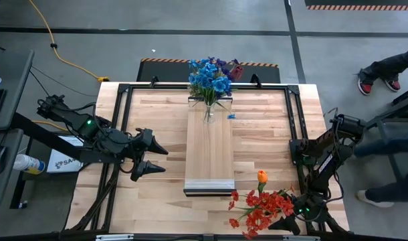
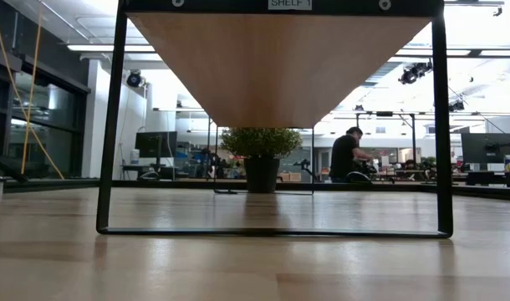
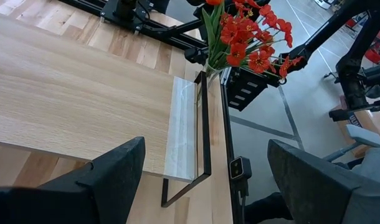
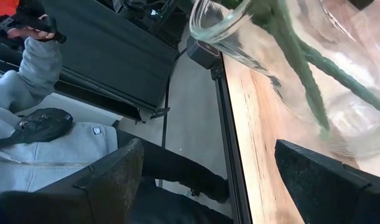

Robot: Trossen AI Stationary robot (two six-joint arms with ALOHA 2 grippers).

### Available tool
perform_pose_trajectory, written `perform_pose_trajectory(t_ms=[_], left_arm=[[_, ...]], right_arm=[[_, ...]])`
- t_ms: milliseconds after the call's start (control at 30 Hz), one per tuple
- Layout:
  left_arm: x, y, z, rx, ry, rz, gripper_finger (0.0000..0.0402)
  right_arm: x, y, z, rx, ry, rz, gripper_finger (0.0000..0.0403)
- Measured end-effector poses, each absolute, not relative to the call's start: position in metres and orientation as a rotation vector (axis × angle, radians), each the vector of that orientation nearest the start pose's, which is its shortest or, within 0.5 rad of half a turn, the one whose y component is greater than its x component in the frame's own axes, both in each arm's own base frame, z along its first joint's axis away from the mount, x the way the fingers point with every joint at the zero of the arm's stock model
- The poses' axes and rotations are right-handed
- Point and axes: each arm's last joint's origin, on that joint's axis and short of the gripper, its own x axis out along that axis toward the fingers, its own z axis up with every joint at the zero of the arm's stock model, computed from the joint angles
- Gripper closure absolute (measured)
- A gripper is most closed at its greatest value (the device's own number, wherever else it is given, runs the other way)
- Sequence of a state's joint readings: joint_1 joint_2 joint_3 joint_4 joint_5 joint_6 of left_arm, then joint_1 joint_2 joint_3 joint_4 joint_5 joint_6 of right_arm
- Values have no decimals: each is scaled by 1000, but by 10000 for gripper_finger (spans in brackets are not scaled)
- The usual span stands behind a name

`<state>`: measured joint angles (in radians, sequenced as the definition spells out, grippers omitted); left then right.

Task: Pick and place flowers into a vace then onto a shelf
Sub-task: Put the transparent vase on the shelf

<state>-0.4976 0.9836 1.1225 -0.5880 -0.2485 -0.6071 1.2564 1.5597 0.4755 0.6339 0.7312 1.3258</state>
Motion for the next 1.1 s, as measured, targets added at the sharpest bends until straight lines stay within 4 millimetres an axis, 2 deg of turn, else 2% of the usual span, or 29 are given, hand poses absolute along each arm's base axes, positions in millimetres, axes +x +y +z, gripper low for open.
perform_pose_trajectory(t_ms=[400, 700, 1100], left_arm=[[174, -87, 375, -431, 477, -110, 32], [174, -87, 375, -410, 479, -117, 32], [174, -87, 374, -409, 493, -146, 32]], right_arm=[[100, 246, 141, 865, 490, 252, 54], [89, 247, 141, 774, 393, 207, 54], [91, 239, 130, 674, 438, 143, 54]])
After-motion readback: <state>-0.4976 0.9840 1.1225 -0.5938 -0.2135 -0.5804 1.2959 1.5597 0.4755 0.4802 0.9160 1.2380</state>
